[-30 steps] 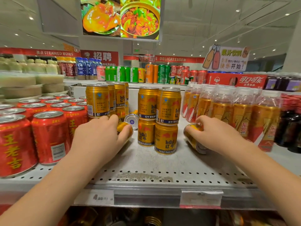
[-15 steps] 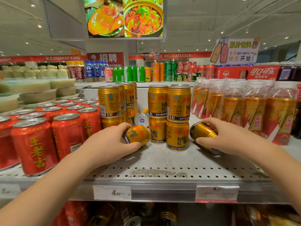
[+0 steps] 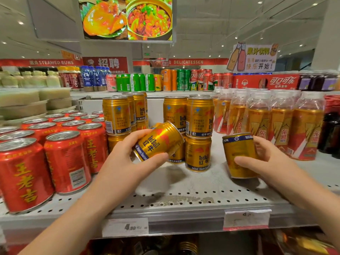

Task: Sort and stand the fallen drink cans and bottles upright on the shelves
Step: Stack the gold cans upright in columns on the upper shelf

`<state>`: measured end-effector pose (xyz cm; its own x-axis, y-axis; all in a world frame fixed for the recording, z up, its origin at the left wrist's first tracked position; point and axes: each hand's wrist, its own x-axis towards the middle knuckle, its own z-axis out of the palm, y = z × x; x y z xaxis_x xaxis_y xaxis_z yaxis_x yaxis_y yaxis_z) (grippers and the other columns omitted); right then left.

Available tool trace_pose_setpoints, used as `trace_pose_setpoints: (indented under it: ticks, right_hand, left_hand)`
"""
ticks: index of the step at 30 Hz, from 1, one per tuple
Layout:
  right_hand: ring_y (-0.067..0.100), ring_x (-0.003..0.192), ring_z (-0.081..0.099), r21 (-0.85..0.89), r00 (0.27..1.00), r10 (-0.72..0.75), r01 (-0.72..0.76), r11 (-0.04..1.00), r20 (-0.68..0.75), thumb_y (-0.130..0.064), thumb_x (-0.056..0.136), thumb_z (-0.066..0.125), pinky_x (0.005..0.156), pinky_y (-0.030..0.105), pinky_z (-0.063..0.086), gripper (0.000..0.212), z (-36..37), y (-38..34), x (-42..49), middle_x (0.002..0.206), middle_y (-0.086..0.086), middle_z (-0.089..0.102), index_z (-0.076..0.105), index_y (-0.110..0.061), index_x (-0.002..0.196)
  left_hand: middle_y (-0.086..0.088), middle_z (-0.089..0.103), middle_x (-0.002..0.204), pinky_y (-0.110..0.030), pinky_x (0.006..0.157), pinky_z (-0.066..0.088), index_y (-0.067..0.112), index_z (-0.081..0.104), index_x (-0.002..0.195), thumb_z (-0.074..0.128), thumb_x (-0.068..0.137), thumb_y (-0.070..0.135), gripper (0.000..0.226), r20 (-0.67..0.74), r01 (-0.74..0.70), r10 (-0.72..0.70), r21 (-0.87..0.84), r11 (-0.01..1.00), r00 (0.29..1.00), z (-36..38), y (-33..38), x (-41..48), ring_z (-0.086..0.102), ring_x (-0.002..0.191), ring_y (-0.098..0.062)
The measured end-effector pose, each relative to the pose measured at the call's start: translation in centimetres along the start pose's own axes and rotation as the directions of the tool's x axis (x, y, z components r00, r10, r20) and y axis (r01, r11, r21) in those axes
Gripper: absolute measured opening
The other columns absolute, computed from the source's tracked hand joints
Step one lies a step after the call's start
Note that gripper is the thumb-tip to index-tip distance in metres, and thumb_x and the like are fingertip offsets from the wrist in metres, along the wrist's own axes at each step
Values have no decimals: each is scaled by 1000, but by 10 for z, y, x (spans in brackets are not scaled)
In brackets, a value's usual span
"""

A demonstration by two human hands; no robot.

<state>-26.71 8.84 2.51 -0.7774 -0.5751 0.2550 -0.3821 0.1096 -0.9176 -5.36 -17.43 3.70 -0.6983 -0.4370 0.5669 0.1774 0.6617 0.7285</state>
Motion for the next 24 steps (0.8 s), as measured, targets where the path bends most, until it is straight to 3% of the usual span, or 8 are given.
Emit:
trace_pose_setpoints:
  ticks: [4, 7, 10, 12, 14, 16, 20, 24]
  right_hand:
    - [-32, 97, 50, -114, 999, -19, 23, 993, 36, -59, 58, 85, 62, -2, 44, 75, -10, -9, -14, 106, -51, 56, 40, -77, 115]
    - [-25, 107, 52, -92, 996, -65, 71, 993, 65, -46, 66, 86, 75, 3, 47, 92, -9, -2, -19, 125, -36, 56, 34, -57, 141]
    - [-25, 107, 52, -98, 994, -94, 99, 990, 57, -47, 68, 83, 86, 6, 49, 87, -5, -1, -22, 127, -35, 52, 32, -58, 138]
    - [-10, 117, 56, -98, 996, -93, 93, 991, 8, -46, 69, 86, 99, 19, 50, 87, -4, 1, -24, 131, -27, 57, 35, -57, 138]
    - [-7, 119, 55, -140, 993, -106, 98, 985, -53, -43, 72, 87, 90, 13, 50, 87, -5, 2, -27, 127, -26, 56, 34, -52, 140]
    - [-22, 106, 51, -178, 988, -117, 97, 979, -101, -47, 70, 87, 72, 0, 46, 86, -8, 0, -33, 115, -35, 49, 31, -53, 135]
    - [-2, 96, 66, -243, 976, -133, 89, 966, -172, -64, 62, 81, 77, 22, 60, 85, -21, -6, -41, 116, -22, 53, 31, -47, 129]
    - [-17, 93, 56, -393, 971, -218, 162, 905, -100, -63, 68, 79, 62, 7, 51, 64, -35, -21, -44, 109, -27, 51, 43, -58, 121]
  left_hand:
    - [22, 68, 117, -38, 92, 56, 47, 59, 130, 81, 69, 58, 66, 4, -50, 51, -124, 991, 999, 23, 23, -3, 68, 103, -3]
    - [23, 68, 116, -28, 85, 58, 46, 57, 131, 83, 72, 51, 65, 73, -76, 94, -218, 973, 993, 47, 44, -2, 69, 103, -2]
    - [19, 72, 105, -10, 69, 54, 43, 60, 124, 87, 75, 44, 55, 110, -90, 129, -304, 948, 986, 71, 63, 3, 71, 94, -2]
    - [20, 72, 102, -9, 64, 53, 43, 60, 120, 85, 77, 43, 50, 111, -82, 124, -325, 942, 986, 84, 70, 6, 71, 90, -1]
    - [18, 72, 100, -9, 62, 52, 43, 61, 120, 82, 76, 45, 49, 95, -70, 107, -330, 941, 990, 92, 73, 8, 71, 87, -2]
    - [16, 73, 98, -9, 61, 51, 41, 62, 120, 81, 74, 48, 51, 78, -52, 82, -330, 942, 994, 97, 72, 9, 71, 86, -3]
    - [9, 74, 102, -9, 60, 51, 35, 66, 125, 83, 76, 43, 52, 58, -9, 30, -342, 940, 998, 104, 65, 8, 71, 88, -6]
    - [12, 73, 99, -9, 59, 51, 35, 66, 123, 82, 75, 43, 51, 23, 7, 1, -338, 941, 1000, 110, 62, 5, 70, 87, -2]
